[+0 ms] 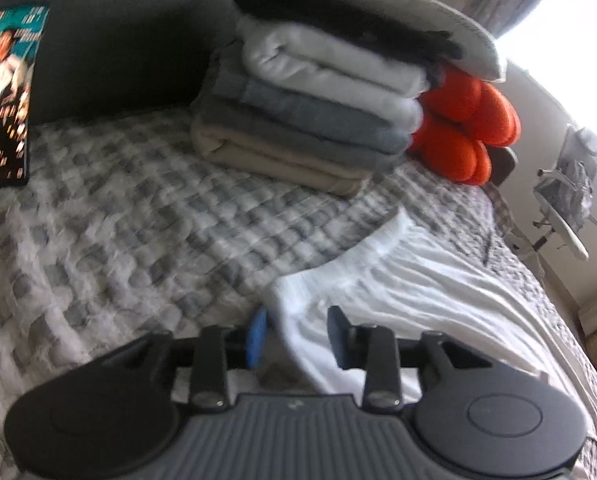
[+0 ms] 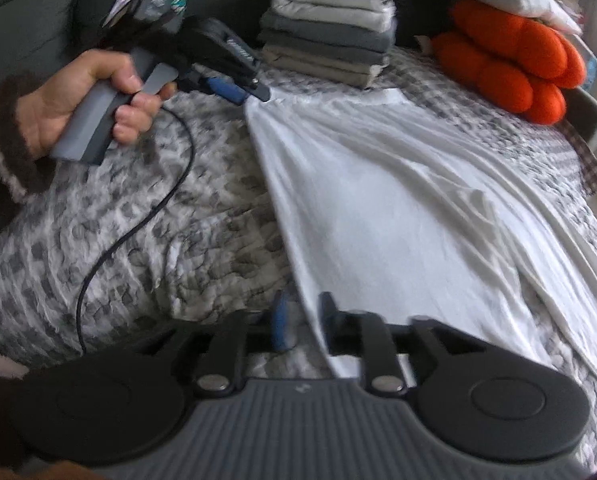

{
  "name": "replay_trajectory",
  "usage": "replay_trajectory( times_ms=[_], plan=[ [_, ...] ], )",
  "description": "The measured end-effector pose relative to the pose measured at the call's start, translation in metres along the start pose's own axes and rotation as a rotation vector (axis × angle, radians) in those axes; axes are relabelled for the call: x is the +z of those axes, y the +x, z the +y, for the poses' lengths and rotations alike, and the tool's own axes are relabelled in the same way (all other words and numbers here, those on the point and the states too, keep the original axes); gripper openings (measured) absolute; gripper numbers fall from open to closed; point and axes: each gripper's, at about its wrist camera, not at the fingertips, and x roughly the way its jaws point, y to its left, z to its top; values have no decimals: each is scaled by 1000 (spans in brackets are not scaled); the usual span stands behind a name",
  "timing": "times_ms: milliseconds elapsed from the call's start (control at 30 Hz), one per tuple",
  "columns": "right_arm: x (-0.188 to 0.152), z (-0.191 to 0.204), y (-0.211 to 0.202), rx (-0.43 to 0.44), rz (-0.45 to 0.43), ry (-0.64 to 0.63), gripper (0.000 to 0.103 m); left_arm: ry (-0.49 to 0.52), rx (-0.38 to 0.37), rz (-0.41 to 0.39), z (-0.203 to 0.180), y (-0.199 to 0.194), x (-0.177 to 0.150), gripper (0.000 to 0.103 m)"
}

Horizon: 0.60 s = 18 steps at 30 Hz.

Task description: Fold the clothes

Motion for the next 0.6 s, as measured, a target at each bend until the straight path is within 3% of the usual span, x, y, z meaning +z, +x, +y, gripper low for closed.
replay_trajectory(
  times_ms=[267,600],
  plan=[
    [-8,-38,-32,-76,-70,118,40,79,-69,-18,-47,-15,10,44],
    [-49,-100,-66,-188,-110,285,40,201,-149,8,-126,-11,0,47]
  ],
)
